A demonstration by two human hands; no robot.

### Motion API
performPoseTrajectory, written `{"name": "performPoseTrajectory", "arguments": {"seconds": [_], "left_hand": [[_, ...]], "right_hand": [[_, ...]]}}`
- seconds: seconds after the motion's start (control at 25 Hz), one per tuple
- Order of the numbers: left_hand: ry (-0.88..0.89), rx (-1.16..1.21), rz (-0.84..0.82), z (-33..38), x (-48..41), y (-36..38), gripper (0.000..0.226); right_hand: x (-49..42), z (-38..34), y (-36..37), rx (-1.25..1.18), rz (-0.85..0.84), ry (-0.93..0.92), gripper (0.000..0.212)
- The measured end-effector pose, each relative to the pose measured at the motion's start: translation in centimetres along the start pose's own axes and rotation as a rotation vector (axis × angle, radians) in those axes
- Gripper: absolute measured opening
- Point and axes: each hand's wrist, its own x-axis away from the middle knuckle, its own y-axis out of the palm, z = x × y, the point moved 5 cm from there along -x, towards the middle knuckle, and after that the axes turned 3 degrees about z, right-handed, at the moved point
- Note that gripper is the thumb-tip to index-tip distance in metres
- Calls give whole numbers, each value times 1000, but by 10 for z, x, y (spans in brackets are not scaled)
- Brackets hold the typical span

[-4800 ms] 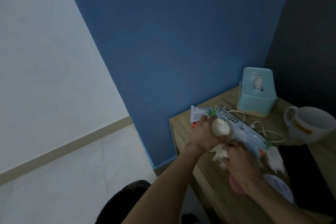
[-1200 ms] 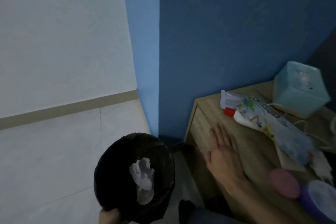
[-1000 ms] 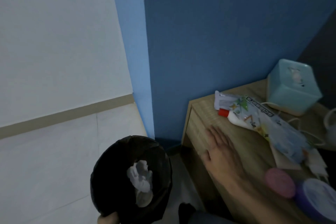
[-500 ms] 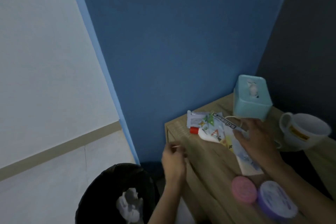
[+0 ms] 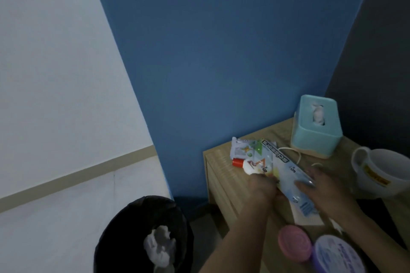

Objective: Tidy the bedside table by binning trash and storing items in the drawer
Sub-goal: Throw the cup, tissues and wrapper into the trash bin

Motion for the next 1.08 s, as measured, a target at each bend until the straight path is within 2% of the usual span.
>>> {"name": "performPoseTrajectory", "arguments": {"seconds": [0.08, 0.16, 0.28, 0.36, 0.44, 0.48, 0.56, 0.64, 0.76, 0.88, 0.92, 1.0, 1.08], "left_hand": [[23, 76, 27, 5, 2, -18, 20], [57, 99, 30, 13, 18, -46, 19], [23, 117, 106, 17, 53, -116, 19], [-21, 129, 169, 5, 78, -170, 21], [-48, 150, 217, -14, 100, -221, 8], [-55, 141, 261, -28, 108, -250, 10], [-87, 125, 329, -55, 120, -293, 19], [-135, 161, 396, -80, 129, -326, 12], [-243, 230, 539, -127, 131, -375, 24], [-349, 107, 714, -176, 126, -412, 12], [-397, 91, 766, -193, 124, -420, 23], [-496, 155, 756, -223, 114, -420, 43], [-544, 286, 667, -243, 101, -407, 41]], "right_hand": [[2, -19, -2, -56, 33, -69, 26], [13, -46, -3, -213, 35, -121, 5], [37, -95, 20, -422, -136, -177, 29], [54, -125, 52, -531, -311, -144, 30], [72, -150, 95, -561, -477, -97, 28], [83, -163, 122, -573, -557, -69, 28], [103, -181, 170, -578, -675, -17, 25], [121, -191, 211, -574, -747, 37, 22], [134, -199, 271, -545, -778, 136, 23], [136, -191, 309, -533, -757, 294, 29], [136, -185, 322, -524, -752, 350, 31], [137, -174, 342, -528, -746, 424, 33], [137, -167, 353, -548, -723, 479, 33]]}}
